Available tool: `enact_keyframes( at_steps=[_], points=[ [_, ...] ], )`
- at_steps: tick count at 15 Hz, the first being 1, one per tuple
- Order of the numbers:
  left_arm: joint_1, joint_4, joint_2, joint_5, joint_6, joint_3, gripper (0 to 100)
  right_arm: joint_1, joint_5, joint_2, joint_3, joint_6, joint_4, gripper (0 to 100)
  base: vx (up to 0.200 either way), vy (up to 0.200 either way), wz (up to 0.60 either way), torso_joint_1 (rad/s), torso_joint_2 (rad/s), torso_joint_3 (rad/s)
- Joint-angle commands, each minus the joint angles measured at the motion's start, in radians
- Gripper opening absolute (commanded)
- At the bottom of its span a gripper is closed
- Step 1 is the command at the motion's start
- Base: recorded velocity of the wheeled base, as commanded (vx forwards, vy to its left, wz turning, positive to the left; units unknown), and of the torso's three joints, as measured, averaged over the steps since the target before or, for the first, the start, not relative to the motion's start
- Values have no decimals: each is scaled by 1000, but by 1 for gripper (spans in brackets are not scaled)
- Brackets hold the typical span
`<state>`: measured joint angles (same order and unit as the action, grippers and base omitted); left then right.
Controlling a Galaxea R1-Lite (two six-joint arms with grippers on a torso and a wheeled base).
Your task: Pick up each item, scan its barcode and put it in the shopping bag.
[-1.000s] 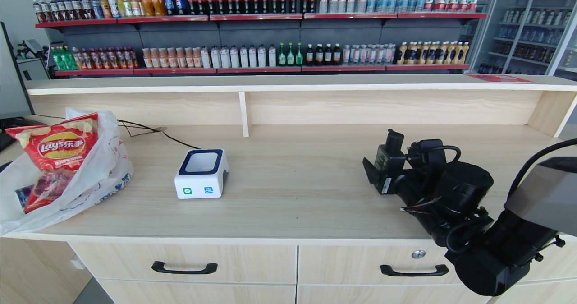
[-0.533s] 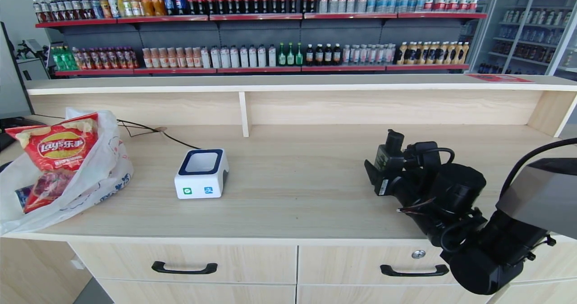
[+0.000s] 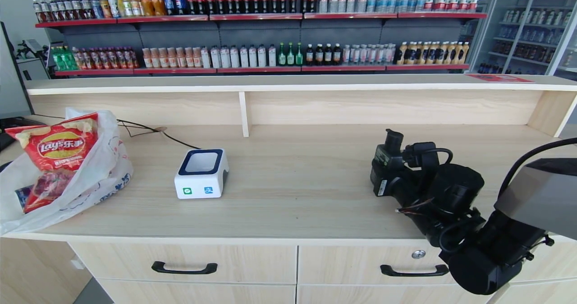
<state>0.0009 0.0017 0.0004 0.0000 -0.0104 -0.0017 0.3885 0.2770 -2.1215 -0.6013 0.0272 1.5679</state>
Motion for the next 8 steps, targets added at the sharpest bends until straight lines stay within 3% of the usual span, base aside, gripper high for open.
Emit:
enact_keyframes(
  at_steps=[1,5,8],
  points=[
    [1,0,0,0,0,0,100,3,1,21,3,0,3,0,0,0,0,0,0,0],
    [1,0,0,0,0,0,100,73,5,97,37,2,3,0,0,0,0,0,0,0],
    [1,0,0,0,0,0,100,72,4,181,90,2,3,0,0,0,0,0,0,0]
  ],
)
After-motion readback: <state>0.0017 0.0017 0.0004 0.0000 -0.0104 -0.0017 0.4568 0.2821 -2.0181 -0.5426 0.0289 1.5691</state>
